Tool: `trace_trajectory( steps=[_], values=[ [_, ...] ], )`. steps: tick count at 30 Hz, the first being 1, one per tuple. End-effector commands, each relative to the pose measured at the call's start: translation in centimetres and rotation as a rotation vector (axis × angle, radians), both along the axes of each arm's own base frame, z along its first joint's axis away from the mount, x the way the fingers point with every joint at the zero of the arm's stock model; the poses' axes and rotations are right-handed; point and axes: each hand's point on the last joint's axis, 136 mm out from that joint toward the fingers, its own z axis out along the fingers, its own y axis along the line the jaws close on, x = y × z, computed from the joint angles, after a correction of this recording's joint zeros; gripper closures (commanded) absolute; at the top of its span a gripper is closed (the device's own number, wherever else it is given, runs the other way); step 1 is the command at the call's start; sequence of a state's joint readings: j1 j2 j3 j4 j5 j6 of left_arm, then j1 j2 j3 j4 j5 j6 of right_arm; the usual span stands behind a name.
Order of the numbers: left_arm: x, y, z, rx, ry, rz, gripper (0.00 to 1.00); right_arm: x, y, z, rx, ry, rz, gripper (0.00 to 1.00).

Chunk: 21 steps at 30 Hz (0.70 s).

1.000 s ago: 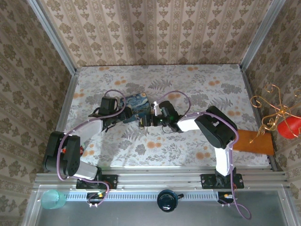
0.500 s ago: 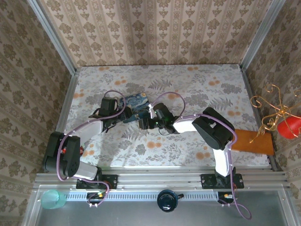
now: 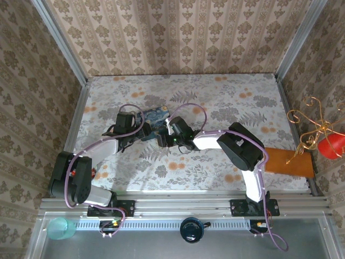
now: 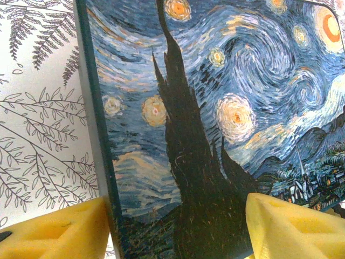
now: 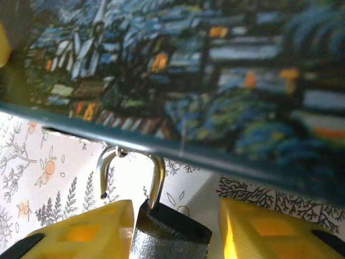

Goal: Unlock a padlock with a key

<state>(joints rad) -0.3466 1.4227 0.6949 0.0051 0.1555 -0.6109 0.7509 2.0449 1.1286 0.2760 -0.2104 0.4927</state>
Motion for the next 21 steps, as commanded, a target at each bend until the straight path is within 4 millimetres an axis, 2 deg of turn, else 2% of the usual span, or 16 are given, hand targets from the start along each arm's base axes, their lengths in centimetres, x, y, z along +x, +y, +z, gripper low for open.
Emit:
trace_trajectory(
  steps=[1, 9, 14, 21],
  values=[
    [-2.5, 0.7, -2.7, 0.054, 0.109, 0.002, 0.34, -1.4, -1.2, -5.0, -0.121, 0.100, 0.000, 0.57],
    [-2.5, 0.5, -2.7, 0.048, 0.107, -0.002, 0.34, -1.4, -0.7, -3.8, -0.079, 0.106, -0.004, 0.69],
    [-2.5, 0.5, -2.8, 0.051, 0.108, 0.002, 0.34, -1.4, -0.2, -2.0, 0.024, 0.125, -0.022, 0.77],
    [-2.7, -0.2, -3.0, 0.039, 0.114, 0.003, 0.35, -0.7, 0.3, -0.2, 0.207, 0.188, -0.143, 0.82]
  ],
)
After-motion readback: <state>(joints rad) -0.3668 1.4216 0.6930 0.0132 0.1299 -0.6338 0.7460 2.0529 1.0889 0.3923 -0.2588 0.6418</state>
